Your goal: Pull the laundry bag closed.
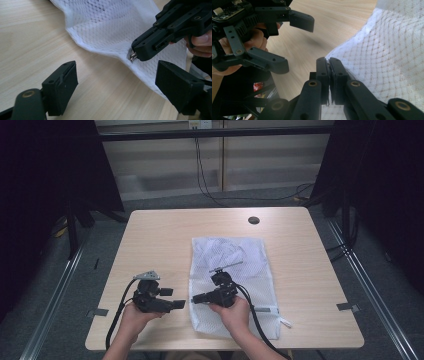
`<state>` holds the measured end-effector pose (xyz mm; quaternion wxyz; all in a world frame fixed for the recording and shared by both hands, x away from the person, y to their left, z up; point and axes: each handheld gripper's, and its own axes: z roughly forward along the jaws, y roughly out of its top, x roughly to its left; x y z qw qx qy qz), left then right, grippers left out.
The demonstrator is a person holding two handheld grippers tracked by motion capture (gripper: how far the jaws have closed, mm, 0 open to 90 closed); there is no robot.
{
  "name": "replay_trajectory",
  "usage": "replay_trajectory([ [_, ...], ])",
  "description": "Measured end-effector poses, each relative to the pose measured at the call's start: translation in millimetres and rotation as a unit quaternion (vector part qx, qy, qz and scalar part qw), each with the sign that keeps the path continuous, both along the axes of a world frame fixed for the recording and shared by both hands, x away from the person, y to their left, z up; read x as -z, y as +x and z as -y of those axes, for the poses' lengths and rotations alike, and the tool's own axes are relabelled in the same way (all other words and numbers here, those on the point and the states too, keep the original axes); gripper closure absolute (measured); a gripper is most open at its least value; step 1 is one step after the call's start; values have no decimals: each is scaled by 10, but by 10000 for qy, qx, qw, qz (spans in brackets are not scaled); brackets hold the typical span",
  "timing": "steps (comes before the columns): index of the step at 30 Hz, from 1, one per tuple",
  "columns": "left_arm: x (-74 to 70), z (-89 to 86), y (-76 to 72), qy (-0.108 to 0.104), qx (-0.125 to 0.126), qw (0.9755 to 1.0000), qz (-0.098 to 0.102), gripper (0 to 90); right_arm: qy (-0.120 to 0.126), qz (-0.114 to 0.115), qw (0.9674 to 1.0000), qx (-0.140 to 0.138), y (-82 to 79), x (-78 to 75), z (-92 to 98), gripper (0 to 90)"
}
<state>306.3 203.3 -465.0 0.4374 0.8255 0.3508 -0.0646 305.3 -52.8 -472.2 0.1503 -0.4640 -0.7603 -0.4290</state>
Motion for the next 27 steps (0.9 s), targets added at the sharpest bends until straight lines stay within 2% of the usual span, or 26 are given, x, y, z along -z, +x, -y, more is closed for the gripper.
replay_trajectory([
  [4,25,53,-9,26,141,9998,-121,252,-5,37,10000,23,-9,-17,2,866],
  [7,57,94,-6,59,258,9991,-317,264,8,49,10000,13,-9,-18,0,866],
  [8,68,112,-12,16,212,9992,-347,279,8,55,10000,23,-11,-20,0,866],
  [9,70,118,-10,17,222,9991,-362,309,16,69,10000,26,-13,-23,-3,866],
  [12,77,141,-14,-84,256,9987,-423,322,26,83,10000,32,-15,-26,-4,866],
  [16,94,179,-19,-56,333,9982,-504,346,19,94,9999,36,-18,-30,-6,866],
  [19,102,197,-18,-77,295,9978,-596,368,42,142,9999,47,-20,-36,-4,866],
  [20,104,201,-20,-76,281,9979,-584,382,41,205,9998,39,-24,-43,-1,866],
  [23,108,210,-19,-130,333,9973,-634,389,51,206,9998,37,-25,-45,-2,866],
  [25,111,214,-14,-83,410,9972,-626,395,52,207,9998,41,-25,-44,-3,866],
  [27,113,236,-24,-78,362,9972,-646,397,51,218,9997,51,-27,-48,-2,866],
])
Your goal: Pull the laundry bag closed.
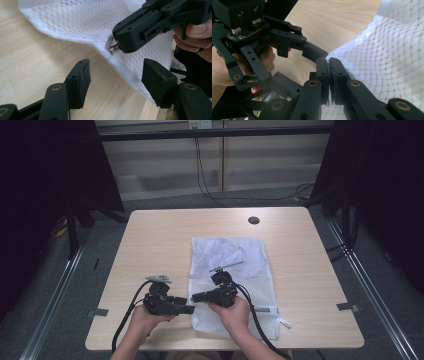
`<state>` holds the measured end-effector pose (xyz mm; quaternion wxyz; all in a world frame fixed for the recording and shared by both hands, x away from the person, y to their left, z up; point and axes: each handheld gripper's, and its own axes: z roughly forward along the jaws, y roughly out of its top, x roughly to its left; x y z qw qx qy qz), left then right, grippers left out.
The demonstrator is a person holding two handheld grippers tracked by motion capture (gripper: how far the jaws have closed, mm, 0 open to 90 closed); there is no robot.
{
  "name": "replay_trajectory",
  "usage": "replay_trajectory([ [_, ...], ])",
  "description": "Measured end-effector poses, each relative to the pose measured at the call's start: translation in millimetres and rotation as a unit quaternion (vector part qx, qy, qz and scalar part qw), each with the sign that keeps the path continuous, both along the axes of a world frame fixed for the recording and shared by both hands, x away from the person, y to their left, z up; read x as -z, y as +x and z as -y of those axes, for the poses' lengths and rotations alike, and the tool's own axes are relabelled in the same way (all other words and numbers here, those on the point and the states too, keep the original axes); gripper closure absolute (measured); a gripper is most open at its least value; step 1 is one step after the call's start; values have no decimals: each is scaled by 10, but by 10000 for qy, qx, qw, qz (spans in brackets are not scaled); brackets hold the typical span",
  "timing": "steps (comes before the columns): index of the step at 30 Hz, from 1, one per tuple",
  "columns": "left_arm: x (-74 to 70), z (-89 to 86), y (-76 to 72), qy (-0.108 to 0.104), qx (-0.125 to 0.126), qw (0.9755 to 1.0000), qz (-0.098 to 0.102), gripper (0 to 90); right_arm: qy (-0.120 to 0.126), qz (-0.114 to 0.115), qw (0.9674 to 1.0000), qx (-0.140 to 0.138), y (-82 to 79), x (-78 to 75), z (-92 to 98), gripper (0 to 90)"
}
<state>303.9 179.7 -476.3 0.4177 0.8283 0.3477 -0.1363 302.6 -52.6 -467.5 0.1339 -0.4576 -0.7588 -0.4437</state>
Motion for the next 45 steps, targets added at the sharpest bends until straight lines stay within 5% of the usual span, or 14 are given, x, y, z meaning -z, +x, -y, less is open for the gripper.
replay_trajectory([
  [10,48,64,-7,-41,123,9998,-128,421,47,-11,10000,-21,1,-10,-2,866],
  [30,101,131,-6,-143,-11,9997,-197,529,117,40,9999,-38,-7,-46,-14,866],
  [38,105,138,0,-274,-115,9992,-274,645,127,34,9999,-36,-13,-48,-20,866],
  [45,88,127,-7,-212,-157,9993,-277,834,143,9,9999,-37,-9,-53,-6,866],
])
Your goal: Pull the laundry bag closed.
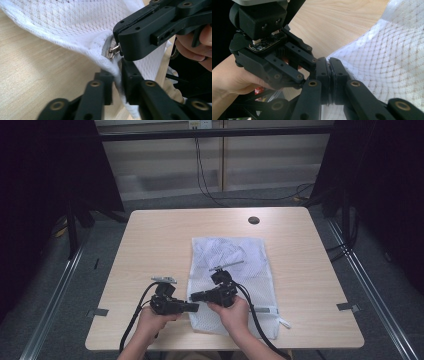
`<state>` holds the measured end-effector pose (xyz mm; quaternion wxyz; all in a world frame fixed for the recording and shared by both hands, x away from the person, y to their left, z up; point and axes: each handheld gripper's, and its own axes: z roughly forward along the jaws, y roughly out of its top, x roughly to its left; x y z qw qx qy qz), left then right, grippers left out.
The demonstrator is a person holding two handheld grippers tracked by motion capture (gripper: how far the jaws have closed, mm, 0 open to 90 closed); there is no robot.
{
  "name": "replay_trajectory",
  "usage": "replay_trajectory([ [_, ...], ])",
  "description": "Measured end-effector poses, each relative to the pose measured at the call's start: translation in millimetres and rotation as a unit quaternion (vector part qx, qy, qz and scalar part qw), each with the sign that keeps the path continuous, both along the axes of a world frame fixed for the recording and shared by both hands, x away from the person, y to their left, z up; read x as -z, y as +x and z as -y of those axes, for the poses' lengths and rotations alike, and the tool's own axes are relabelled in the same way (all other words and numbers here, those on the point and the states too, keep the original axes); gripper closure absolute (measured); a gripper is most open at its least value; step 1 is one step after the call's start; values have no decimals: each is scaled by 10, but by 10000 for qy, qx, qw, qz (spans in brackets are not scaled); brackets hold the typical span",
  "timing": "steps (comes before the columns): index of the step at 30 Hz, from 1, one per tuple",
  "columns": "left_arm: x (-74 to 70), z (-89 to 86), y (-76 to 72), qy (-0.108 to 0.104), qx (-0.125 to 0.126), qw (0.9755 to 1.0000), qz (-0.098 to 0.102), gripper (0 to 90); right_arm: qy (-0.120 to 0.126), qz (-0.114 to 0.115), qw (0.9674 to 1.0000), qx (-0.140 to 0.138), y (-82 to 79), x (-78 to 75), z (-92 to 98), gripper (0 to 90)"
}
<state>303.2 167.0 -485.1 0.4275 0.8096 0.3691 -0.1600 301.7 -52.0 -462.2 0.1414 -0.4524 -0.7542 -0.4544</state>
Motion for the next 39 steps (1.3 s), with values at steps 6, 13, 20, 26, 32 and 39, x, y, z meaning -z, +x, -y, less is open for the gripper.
replay_trajectory([
  [6,-5,4,-2,21,-77,9998,-160,875,-28,-23,10000,-7,1,0,15,867],
  [13,-17,-3,-2,-34,-76,9997,-235,880,45,-82,10000,-13,8,11,56,868],
  [20,-14,1,-3,10,-82,9997,-222,881,67,-179,9998,-21,11,20,96,868],
  [26,-24,-5,-9,-75,-137,9994,-302,882,35,-135,9999,-1,19,27,133,868],
  [32,-22,-10,-1,-50,-108,9996,-259,882,55,-180,9998,1,11,20,159,868],
  [39,-24,-10,-3,-89,-128,9995,-284,882,6,-163,9999,10,8,22,171,868],
])
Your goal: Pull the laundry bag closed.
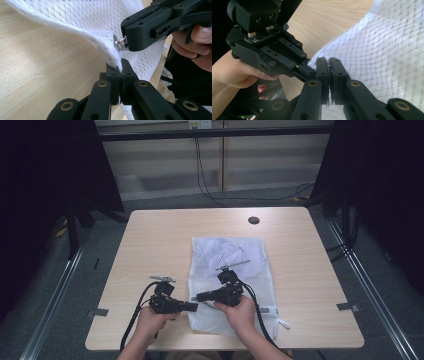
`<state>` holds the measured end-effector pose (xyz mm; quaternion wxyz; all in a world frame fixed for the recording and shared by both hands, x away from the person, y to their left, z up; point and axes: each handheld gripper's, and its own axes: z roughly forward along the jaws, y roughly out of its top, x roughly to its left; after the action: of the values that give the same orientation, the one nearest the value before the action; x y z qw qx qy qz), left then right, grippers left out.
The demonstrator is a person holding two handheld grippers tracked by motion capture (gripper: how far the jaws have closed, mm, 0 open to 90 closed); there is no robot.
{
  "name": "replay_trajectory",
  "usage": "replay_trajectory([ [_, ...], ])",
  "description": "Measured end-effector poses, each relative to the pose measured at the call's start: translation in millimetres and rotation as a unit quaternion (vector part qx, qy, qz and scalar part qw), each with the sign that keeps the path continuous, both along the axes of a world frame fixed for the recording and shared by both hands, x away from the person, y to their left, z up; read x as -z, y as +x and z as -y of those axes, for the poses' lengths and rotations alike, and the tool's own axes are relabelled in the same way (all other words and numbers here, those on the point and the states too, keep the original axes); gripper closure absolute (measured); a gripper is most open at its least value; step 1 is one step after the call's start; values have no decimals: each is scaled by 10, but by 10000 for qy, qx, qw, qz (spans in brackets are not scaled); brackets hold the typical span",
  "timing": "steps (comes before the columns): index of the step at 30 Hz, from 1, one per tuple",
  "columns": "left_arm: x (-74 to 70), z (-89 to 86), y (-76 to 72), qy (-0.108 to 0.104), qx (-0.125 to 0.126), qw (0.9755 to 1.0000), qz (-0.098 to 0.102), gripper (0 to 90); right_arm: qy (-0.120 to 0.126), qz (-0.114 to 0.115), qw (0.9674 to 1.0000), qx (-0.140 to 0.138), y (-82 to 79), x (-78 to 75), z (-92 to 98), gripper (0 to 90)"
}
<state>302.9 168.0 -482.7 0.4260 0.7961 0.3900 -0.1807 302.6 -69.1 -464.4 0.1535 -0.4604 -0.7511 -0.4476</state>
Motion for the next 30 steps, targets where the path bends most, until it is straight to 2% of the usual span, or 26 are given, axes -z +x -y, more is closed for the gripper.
replay_trajectory([
  [1,-4,-10,4,45,19,10000,36,882,-18,32,10000,7,3,3,6,869],
  [8,-5,-13,7,33,41,10000,11,883,-3,-54,10000,50,0,11,64,869],
  [10,-4,-11,6,28,33,10000,9,883,-17,3,10000,22,-2,13,70,869],
  [21,-3,-12,5,21,-7,10000,1,883,-78,-19,10000,46,-14,11,129,869],
  [25,-3,-9,3,-35,23,10000,-69,882,-56,-25,10000,42,-19,14,140,869],
  [30,-5,-8,2,-29,34,10000,-66,882,-47,-45,10000,33,-23,9,150,869],
])
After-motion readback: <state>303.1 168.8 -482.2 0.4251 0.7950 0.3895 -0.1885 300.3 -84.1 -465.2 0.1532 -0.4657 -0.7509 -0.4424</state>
